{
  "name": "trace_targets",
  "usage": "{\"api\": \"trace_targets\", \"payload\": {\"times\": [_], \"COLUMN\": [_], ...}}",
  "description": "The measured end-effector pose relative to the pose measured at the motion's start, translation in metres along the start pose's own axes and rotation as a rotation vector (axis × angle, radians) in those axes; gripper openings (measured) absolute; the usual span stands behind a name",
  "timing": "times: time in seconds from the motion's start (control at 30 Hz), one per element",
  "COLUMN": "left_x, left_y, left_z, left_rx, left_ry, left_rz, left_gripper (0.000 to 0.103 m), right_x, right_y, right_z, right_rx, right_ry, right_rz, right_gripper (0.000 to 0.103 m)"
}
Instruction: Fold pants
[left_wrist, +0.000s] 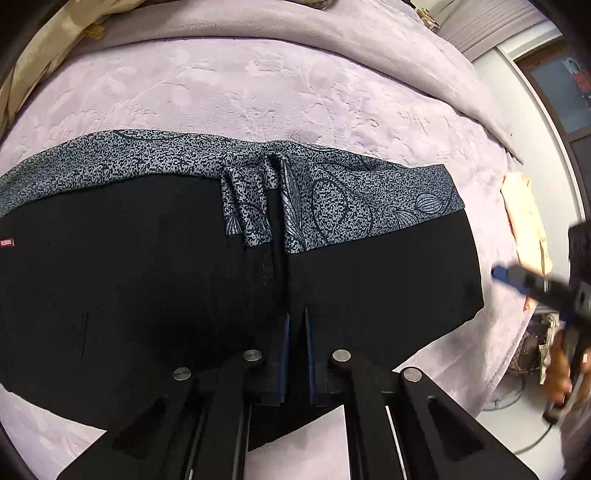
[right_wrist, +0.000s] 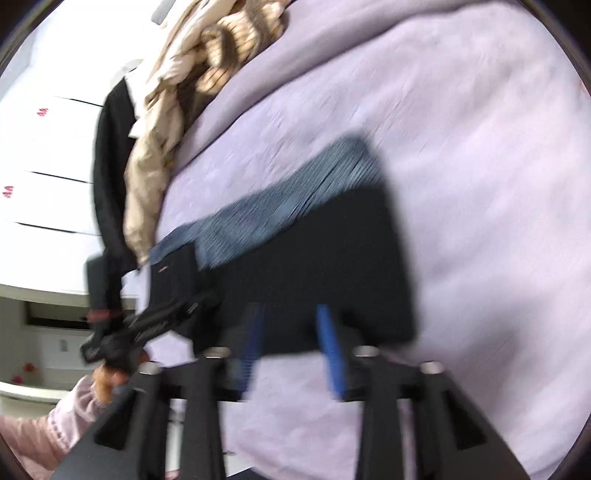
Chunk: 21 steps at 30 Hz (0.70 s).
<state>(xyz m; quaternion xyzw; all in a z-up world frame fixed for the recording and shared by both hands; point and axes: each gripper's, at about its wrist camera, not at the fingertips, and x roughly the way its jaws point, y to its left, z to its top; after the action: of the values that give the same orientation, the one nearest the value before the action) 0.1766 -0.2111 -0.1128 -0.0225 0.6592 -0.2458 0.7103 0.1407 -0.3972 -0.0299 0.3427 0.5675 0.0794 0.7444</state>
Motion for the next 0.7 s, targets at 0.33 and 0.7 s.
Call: {"api": "trace_targets", "payload": {"times": [0.33, 0.7], "left_x": [0.007, 0.004], "left_y": [-0.005, -0.009], "left_z": [0.000, -0.007], "left_rx": [-0.021, -0.016], "left_ry": [-0.019, -0.039], "left_rz": [0.013, 0.032], "left_gripper": [0.009, 0.010], "right_x": [0.061, 0.064], "right_y": [-0.073, -0.029], "right_z": [0.072, 0.074], "right_rx": [0.189, -0.023], "right_ry": [0.049, 0.079], "right_rz": [0.160, -0.079], "right_gripper": [0.046, 0.032]}}
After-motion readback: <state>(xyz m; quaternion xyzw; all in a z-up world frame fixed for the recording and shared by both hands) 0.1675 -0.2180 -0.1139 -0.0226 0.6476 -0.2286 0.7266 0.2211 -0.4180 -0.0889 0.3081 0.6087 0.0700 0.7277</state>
